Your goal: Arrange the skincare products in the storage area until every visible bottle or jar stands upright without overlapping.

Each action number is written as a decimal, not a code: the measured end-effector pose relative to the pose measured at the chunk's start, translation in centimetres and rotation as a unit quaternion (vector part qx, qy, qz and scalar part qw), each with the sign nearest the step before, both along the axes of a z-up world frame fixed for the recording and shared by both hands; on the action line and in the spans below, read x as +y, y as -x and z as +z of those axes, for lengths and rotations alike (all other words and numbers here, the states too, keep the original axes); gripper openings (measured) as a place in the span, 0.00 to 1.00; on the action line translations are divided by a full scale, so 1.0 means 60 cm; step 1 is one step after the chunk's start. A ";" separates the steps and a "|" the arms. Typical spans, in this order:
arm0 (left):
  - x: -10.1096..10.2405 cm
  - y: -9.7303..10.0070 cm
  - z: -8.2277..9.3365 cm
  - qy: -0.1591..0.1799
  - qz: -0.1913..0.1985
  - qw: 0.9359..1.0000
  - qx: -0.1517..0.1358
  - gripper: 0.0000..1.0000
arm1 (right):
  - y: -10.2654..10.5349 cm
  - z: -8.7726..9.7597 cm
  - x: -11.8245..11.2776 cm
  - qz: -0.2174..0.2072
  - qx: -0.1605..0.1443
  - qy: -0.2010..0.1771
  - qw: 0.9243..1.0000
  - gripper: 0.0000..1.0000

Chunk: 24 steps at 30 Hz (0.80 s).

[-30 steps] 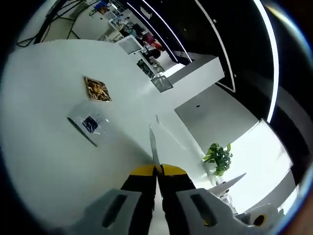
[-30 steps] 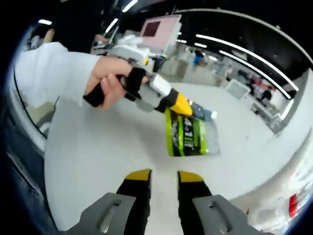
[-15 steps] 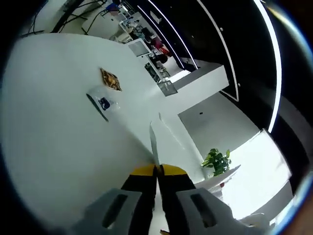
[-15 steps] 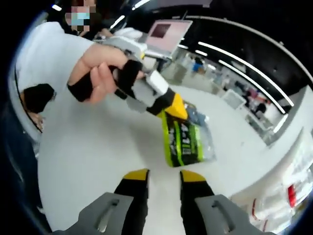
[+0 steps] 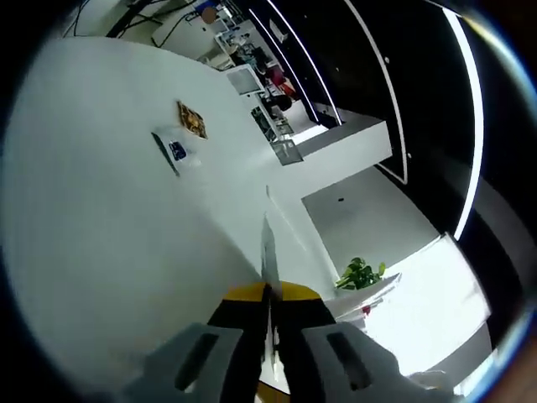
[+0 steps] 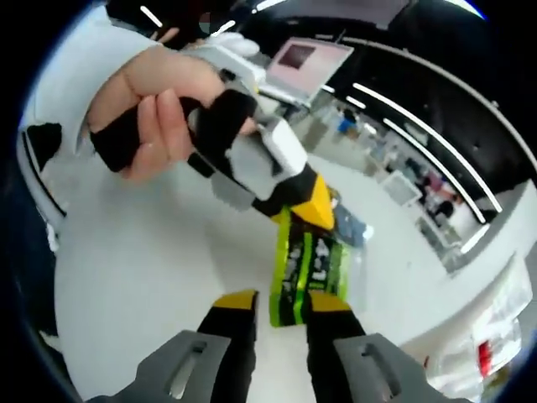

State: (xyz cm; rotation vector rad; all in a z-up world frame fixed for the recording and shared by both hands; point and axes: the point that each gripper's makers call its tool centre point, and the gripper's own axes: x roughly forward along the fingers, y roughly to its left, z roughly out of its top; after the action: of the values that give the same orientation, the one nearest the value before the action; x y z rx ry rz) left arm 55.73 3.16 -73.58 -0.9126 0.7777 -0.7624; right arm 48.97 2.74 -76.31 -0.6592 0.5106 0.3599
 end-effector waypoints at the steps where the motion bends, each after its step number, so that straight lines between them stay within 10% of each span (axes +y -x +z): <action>1: -0.001 0.001 0.001 -0.002 -0.001 1.000 -0.001 0.00 | 0.000 0.002 -0.001 0.000 -0.002 0.001 1.000 0.14; 15: -0.015 0.016 -0.002 -0.017 -0.030 0.999 -0.018 0.00 | 0.006 0.024 -0.032 0.012 -0.009 0.009 1.000 0.00; 24: -0.023 0.028 -0.002 -0.102 -0.122 0.980 -0.123 0.15 | 0.019 0.023 -0.057 0.027 -0.004 0.025 0.999 0.00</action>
State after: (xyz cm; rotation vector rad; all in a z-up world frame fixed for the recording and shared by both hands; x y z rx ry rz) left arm 54.07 1.81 -73.72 -0.5313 0.7397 -0.9713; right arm 47.83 -0.66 -74.94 -0.7229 0.4961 0.3954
